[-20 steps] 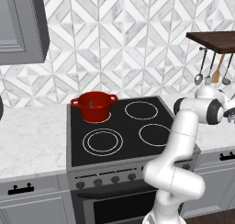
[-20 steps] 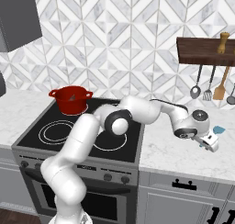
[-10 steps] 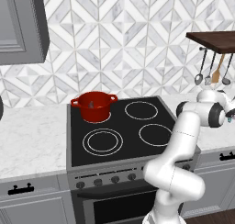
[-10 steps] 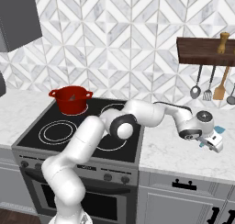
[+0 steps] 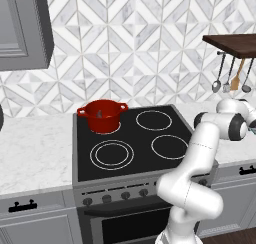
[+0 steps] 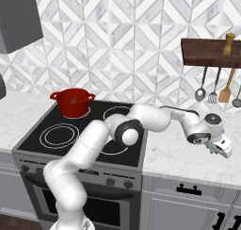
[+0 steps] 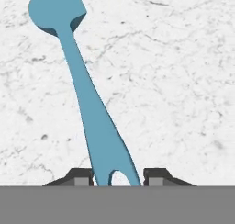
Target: Put the potato and onion in the pot. Retrieve the spatula and lightly stir the vegetables in the pot.
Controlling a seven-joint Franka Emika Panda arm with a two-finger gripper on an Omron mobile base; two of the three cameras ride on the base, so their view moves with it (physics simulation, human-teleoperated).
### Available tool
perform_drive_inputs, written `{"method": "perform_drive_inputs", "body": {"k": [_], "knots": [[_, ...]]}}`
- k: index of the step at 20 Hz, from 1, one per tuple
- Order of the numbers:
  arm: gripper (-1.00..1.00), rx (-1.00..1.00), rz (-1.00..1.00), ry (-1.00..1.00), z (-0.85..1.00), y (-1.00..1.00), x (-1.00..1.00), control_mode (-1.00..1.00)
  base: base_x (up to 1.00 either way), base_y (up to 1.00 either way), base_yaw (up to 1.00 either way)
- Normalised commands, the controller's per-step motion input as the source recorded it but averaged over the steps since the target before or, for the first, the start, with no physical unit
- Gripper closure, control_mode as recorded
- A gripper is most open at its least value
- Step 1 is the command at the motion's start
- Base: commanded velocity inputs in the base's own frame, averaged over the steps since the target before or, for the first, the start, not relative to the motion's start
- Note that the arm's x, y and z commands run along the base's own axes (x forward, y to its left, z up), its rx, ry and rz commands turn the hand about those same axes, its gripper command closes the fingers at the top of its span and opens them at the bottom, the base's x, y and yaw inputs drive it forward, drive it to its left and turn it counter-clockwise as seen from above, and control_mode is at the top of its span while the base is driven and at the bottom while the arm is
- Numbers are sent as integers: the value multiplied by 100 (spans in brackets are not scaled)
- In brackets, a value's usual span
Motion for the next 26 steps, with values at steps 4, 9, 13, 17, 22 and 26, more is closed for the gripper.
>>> {"method": "perform_drive_inputs", "body": {"k": [4,9,13,17,22,26], "knots": [[100,0,5,10,-26,29,0,-100,0,0,0],[100,0,8,0,15,65,-15,-100,0,0,0],[100,0,2,-18,67,99,-46,-100,0,0,0],[100,-2,0,-21,69,100,-64,-100,0,0,0],[100,-6,0,-9,71,100,-62,-100,0,0,0],[100,-1,0,0,91,100,-47,-100,0,0,0]]}}
